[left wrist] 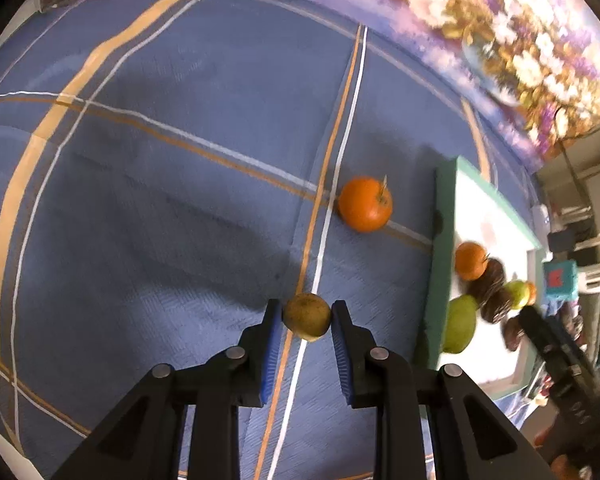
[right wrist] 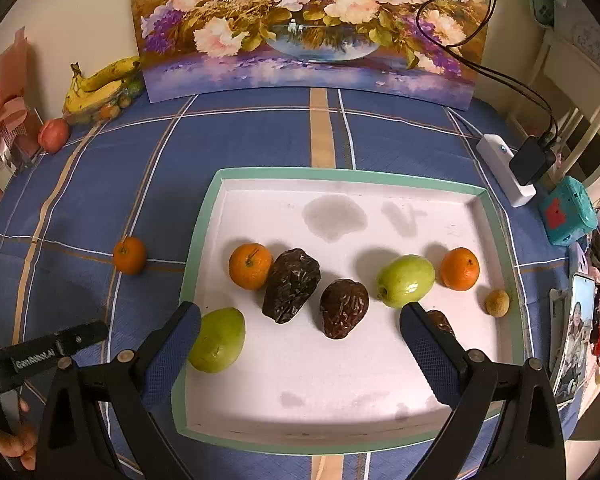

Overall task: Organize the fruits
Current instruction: 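Grasp the small brown kiwi with the left tool while the right tool grasps the tangerine, then carry the kiwi in the left tool and the tangerine in the right tool over the tray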

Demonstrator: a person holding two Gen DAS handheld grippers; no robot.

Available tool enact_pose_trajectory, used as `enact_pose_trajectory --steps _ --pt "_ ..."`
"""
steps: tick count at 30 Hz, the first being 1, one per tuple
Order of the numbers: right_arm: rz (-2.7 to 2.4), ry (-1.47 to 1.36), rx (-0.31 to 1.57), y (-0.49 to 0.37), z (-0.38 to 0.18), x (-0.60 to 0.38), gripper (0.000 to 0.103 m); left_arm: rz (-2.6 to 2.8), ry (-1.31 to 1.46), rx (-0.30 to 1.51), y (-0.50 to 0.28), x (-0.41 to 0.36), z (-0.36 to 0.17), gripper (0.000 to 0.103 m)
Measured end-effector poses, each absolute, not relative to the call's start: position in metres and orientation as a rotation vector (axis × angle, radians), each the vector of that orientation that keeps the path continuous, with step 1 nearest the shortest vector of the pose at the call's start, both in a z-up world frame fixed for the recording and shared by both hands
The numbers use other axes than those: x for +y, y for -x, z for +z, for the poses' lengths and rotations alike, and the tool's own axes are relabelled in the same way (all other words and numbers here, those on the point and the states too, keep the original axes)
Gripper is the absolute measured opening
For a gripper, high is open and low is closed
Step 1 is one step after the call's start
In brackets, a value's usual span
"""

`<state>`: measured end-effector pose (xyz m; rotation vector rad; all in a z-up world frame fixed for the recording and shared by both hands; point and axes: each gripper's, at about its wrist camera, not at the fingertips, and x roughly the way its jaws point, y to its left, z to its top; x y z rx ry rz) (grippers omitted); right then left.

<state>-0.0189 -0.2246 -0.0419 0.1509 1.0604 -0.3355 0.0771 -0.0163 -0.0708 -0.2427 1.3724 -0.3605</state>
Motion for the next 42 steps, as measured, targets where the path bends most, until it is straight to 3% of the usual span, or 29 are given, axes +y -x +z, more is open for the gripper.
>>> enact_pose_trajectory --steps 9,17,18,20,21,42 --pt "-0.263 -0.224 1.019 0.011 -0.043 -0.22 0.1 -0.334 0.332 1.197 -0.093 0.008 -0.033 0.026" --pt "-0.158 -0.289 0.983 -0.009 -0.043 -0.2 0.098 -0.292 0.4 1.18 -0.118 0.033 -0.035 0.026" --pt "-0.145 -0.286 0.983 -0.012 -0.042 -0.196 0.095 -0.289 0.422 1.191 -0.121 0.037 -0.038 0.026" --pt "-0.116 -0.276 0.991 -0.021 -0.044 -0.187 0.073 -0.277 0.443 1.208 -0.129 0.042 -0.046 0.026" --pt "-0.104 -0.274 0.998 -0.026 -0.045 -0.182 0.07 -0.272 0.449 1.213 -0.131 0.044 -0.048 0.026" --pt "-0.047 -0.26 1.153 -0.094 -0.099 -0.132 0.039 -0.269 0.553 1.266 -0.149 0.064 -0.069 0.026"
